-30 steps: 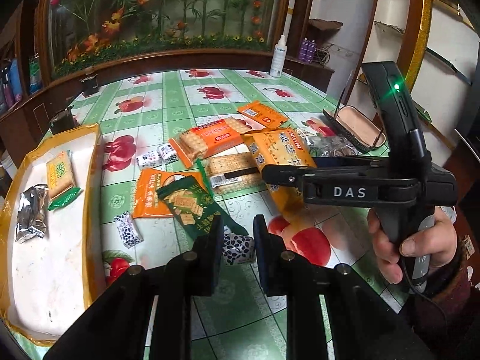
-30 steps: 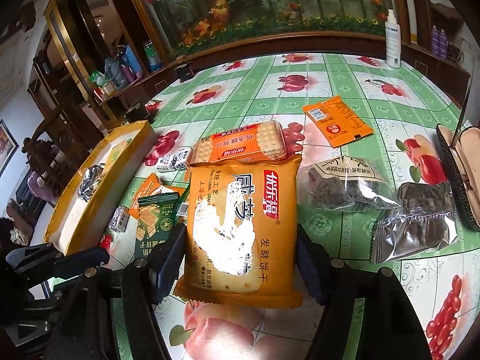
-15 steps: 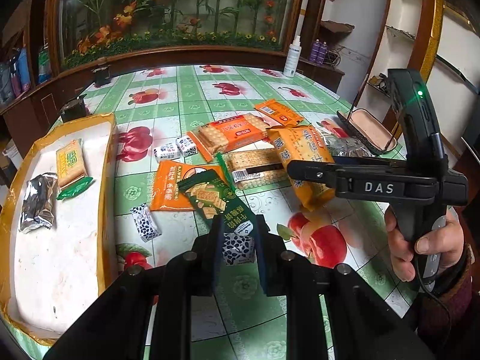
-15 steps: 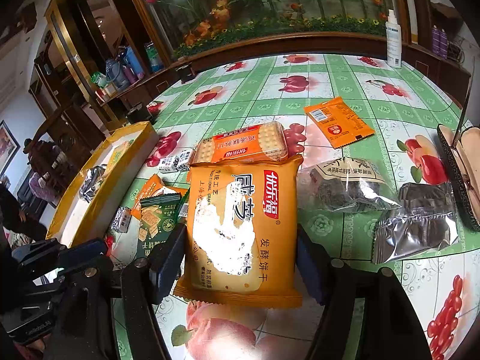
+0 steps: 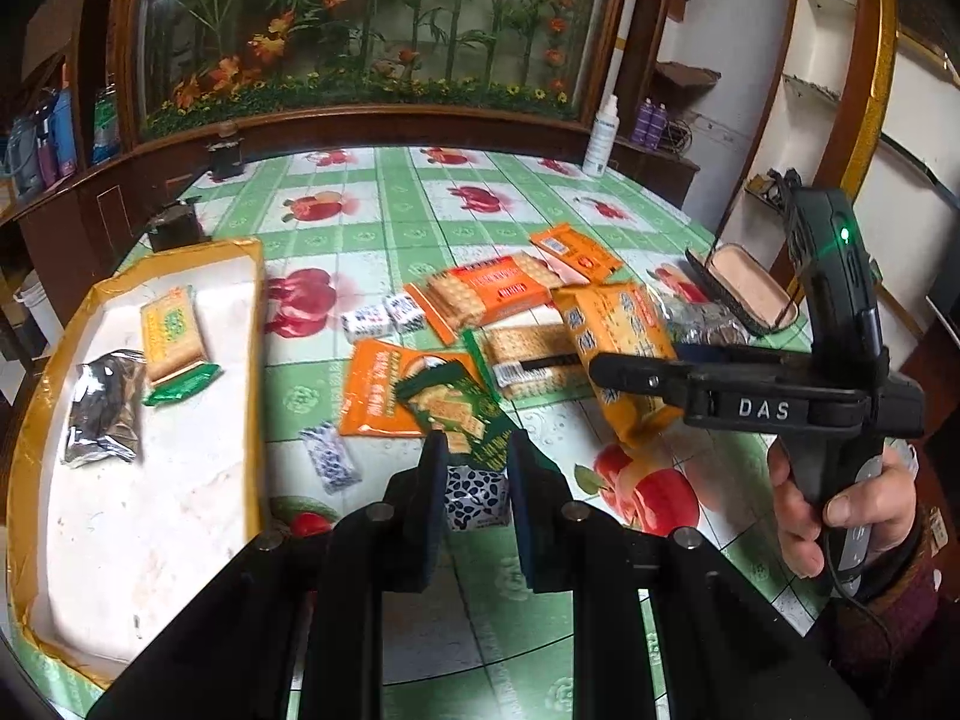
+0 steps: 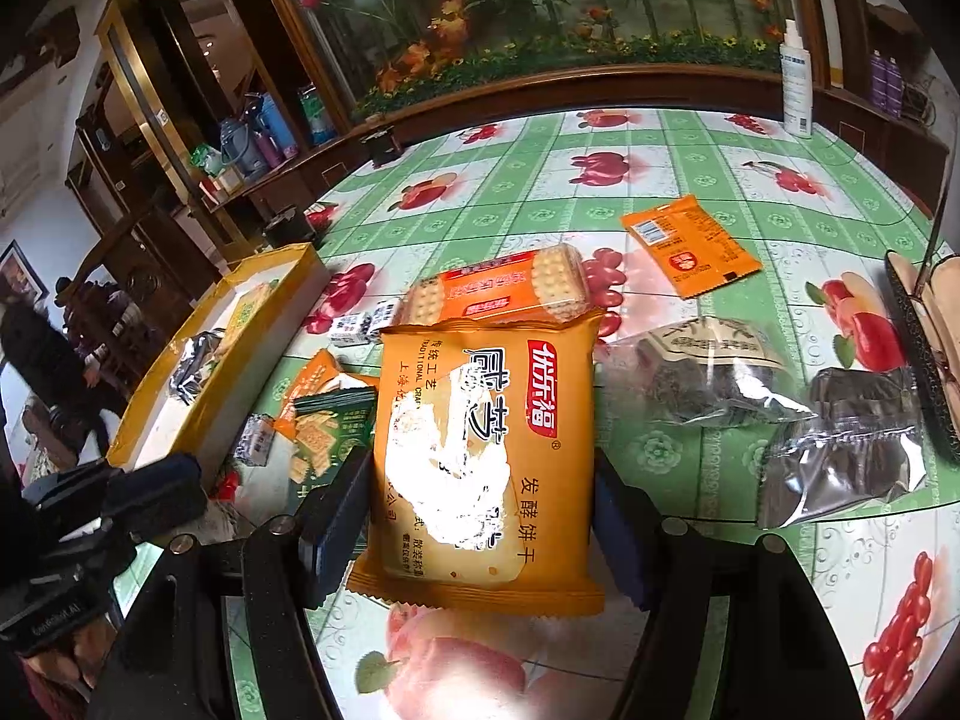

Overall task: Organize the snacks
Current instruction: 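Grasp the orange cheese-cracker bag with the right gripper while the left grasps a white patterned packet, then lower both held packs into the white tray and open both grippers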

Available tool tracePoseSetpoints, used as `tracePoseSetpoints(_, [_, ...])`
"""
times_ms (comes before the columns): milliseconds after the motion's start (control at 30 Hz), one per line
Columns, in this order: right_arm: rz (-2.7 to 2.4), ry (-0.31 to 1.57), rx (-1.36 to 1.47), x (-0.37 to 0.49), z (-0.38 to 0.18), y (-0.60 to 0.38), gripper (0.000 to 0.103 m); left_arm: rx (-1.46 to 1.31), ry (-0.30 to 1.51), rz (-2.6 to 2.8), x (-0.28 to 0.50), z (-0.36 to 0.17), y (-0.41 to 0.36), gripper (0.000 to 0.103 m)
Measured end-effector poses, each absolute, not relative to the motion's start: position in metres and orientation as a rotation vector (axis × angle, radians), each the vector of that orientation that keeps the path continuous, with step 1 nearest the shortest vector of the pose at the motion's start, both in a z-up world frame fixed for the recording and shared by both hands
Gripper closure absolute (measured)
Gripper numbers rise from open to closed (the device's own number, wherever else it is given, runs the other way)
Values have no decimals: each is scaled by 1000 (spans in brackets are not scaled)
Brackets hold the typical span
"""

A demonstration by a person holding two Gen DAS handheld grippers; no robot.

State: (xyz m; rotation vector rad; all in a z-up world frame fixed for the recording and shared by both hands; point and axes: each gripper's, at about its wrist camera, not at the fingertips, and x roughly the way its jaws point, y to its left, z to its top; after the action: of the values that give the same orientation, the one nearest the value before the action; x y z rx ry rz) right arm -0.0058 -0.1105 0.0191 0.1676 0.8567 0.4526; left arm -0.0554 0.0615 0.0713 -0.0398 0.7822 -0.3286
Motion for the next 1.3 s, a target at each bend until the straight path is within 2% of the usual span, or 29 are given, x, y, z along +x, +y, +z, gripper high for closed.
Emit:
tracePoseSetpoints(400, [644, 828, 175, -24, 46, -35, 29, -132, 739, -205, -60, 88, 135, 84])
tracePoseSetpoints(767, [757, 834, 83, -26, 60, 59, 29, -256, 751, -44, -68, 68, 223, 84])
tracePoseSetpoints(1067, [769, 910, 56, 0, 45, 132, 29, -270, 784, 10, -74, 37, 250, 84])
tracePoseSetpoints(1300, [763, 967, -12, 6, 19, 165, 29, -288, 785, -12, -75, 34, 253, 84])
